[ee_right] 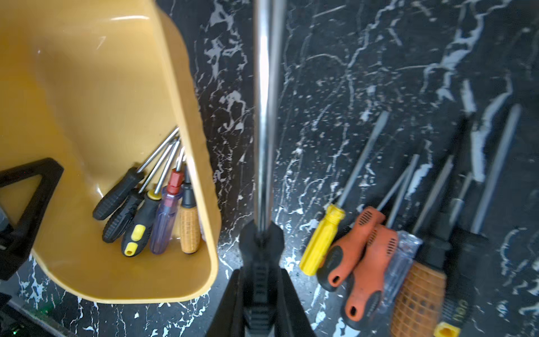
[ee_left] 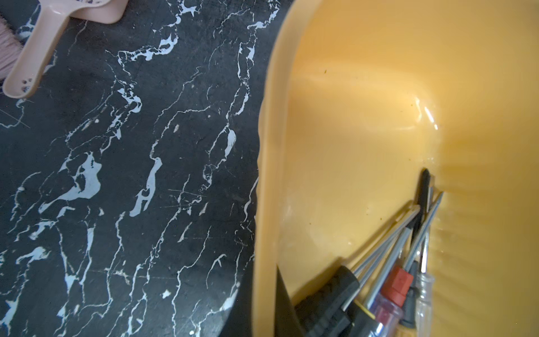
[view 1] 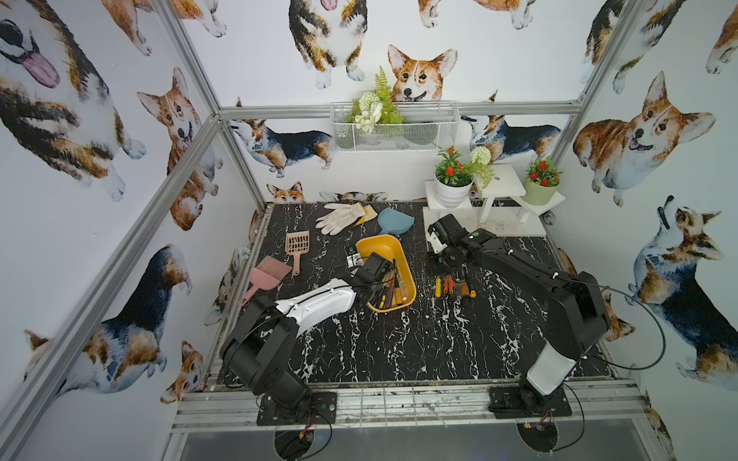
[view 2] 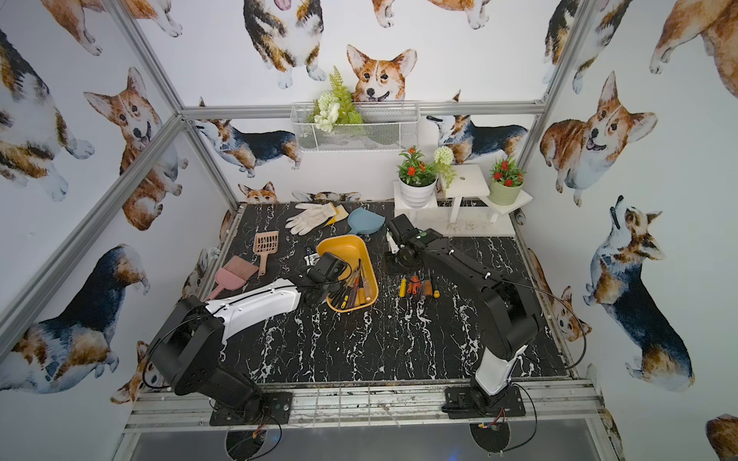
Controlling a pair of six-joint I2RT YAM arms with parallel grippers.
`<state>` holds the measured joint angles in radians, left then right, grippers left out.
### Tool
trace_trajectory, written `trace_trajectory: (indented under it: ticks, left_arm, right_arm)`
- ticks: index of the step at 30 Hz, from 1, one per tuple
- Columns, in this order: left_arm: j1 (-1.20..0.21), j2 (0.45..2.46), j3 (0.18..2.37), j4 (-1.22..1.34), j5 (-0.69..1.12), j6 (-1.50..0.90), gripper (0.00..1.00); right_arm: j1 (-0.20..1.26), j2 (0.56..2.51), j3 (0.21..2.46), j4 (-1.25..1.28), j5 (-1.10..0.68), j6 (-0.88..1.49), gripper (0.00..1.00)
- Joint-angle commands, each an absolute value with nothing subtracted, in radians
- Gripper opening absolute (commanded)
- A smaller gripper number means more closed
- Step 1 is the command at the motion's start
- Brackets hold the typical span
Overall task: Take out the screwdriver from the storage box
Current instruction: Pick up the screwdriver from the storage box, then place the screwdriver at the center of the board.
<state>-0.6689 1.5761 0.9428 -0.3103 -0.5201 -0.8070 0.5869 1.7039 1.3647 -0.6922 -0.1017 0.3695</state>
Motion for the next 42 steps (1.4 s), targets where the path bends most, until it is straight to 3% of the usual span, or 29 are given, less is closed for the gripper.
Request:
trace_trajectory:
  ticks: [1,11,27,33,42]
  left_arm:
    - [-0.669,1.579,0.950,-0.283,-0.534,-0.821,0.00]
    - [-0.669,1.575,0.950,-0.291,-0.535,-0.818,0.00]
    - [-0.670,1.572,0.955,-0.298,-0.539,-0.815,0.00]
    - [-0.669,1.572,0.953,-0.298,-0.539,-0.816,0.00]
    - [-0.669,1.577,0.956,-0.296,-0.536,-0.815,0.00]
  right_arm:
    - [0.547,1.682,1.342,-0.713,-0.086,0.364,0.00]
    - [0.440,1.679,1.245,-0.741,-0.037,0.351,0.00]
    - [0.426,1.773,1.206,-0.733,-0.028,0.362,0.00]
    - [0.426,1.770,1.205,-0.739,0.000,0.362,0.21]
    - [0.426,1.751,1.213,-0.738,-0.011,0.364,0.29]
